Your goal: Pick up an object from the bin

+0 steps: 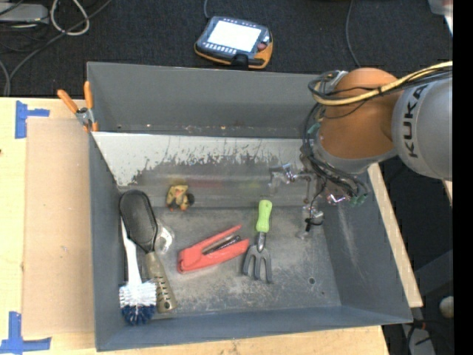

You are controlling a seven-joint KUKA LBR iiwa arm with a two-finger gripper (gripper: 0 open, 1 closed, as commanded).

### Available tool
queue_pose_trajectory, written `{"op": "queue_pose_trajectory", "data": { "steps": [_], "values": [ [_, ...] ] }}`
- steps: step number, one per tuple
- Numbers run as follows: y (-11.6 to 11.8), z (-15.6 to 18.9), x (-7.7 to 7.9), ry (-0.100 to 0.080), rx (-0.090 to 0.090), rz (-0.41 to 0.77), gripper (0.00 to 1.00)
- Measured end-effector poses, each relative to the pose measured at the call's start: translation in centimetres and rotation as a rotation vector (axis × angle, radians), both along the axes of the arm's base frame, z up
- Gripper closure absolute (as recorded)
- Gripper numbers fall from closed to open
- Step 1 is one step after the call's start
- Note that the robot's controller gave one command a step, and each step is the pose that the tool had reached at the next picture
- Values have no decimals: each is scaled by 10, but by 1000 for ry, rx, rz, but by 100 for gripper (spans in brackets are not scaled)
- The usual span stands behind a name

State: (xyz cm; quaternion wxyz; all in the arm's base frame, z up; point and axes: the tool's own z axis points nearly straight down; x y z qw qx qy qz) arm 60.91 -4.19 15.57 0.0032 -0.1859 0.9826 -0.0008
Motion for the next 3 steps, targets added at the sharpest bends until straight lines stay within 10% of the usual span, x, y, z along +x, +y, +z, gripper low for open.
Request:
{"op": "queue_pose_trajectory", "data": {
  "steps": [1,2,3],
  "values": [
    [39,-45,9,9,5,551,0],
    [29,-86,3,-2,-3,624,0],
    [35,-86,10,1,4,779,100]
  ]
}}
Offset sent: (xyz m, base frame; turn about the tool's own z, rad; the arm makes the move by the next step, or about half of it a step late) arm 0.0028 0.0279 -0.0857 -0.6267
